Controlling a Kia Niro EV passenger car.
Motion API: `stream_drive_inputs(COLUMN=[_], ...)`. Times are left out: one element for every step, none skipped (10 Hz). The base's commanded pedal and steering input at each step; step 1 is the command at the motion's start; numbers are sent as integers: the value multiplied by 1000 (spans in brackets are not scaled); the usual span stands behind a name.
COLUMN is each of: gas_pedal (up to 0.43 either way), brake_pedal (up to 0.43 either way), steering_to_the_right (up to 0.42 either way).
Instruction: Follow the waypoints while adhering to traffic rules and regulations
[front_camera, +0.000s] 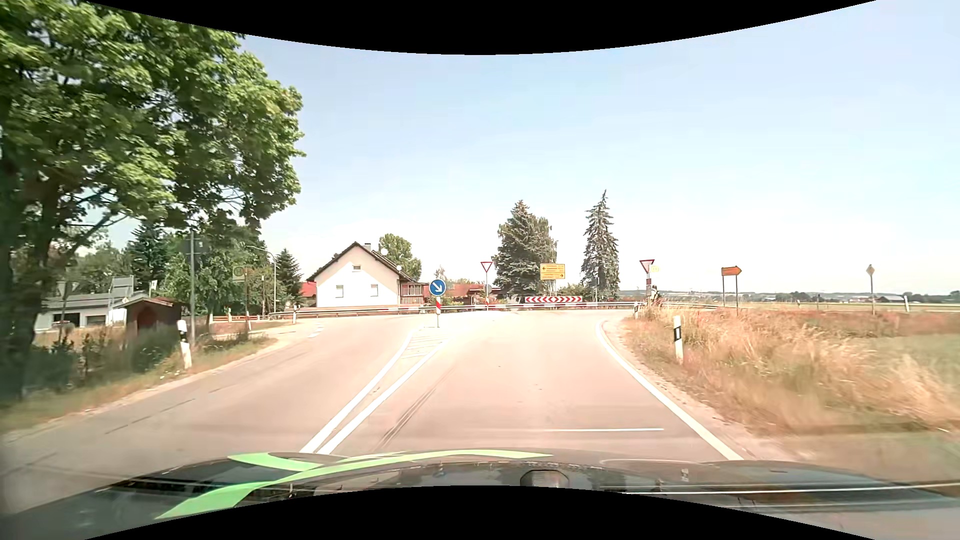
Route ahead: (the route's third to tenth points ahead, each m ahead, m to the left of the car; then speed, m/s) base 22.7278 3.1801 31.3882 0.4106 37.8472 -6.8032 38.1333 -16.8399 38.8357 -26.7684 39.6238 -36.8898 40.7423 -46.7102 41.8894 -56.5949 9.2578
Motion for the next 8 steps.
stream_drive_inputs(gas_pedal=[0, 0, 0, 0, 0, 0, 0, 0], brake_pedal=[0, 0, 0, 0, 0, 0, 0, 0], steering_to_the_right=[4, 6, 8, 12, 13, 15, 19, 22])
